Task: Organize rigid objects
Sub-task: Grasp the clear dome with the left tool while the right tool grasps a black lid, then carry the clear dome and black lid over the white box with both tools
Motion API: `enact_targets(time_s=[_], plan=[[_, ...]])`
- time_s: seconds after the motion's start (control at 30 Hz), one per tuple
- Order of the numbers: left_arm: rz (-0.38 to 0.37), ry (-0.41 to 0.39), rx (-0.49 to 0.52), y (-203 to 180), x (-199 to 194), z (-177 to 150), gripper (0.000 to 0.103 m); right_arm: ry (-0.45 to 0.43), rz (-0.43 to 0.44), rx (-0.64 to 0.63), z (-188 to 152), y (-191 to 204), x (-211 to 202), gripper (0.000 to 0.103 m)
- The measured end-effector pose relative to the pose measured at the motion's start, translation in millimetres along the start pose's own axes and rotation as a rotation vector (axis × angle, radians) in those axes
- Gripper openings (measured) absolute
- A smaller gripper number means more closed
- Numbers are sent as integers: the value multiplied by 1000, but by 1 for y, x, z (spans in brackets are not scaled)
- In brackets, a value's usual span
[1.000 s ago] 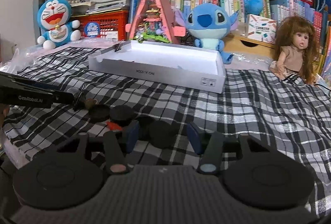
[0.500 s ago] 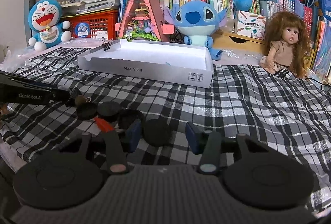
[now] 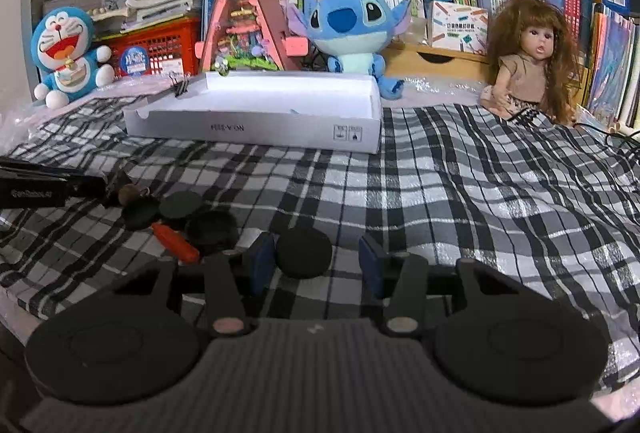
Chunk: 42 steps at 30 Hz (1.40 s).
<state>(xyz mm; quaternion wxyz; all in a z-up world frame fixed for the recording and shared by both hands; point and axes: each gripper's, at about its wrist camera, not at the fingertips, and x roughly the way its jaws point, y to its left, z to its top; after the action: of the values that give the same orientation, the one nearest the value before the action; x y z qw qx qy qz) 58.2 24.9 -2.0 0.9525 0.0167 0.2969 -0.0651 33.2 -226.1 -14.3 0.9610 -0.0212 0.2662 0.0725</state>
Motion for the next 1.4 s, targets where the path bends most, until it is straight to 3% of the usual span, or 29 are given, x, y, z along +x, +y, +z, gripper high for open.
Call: enact_targets(time_s=[0.07,0.17,0.23,0.27,0.3,0.6,1.4], plan=[[1,-4,5,0,1,-1,27,1,-2,9,-3,0,1,60],[5,-12,10,0,1,-2,27,-8,-11,22,-4,0,1,61],[16,-10,16,-2,0,-1,26,-11,-17,30,-5,1,0,53],[20,-5,12,-2,-1,0,25,-13,-13,35,-5,1,-1,41],[16,-3,11,-2,-4,2,25,-15,-2,45,-4,1,-3,36],[-21,-69,-1,1,-27,28,25,-71,26,76,22,-3,-12,36],[-2,-30,-59,2,-10,62,25,-15,49,106,54,1,12,36]])
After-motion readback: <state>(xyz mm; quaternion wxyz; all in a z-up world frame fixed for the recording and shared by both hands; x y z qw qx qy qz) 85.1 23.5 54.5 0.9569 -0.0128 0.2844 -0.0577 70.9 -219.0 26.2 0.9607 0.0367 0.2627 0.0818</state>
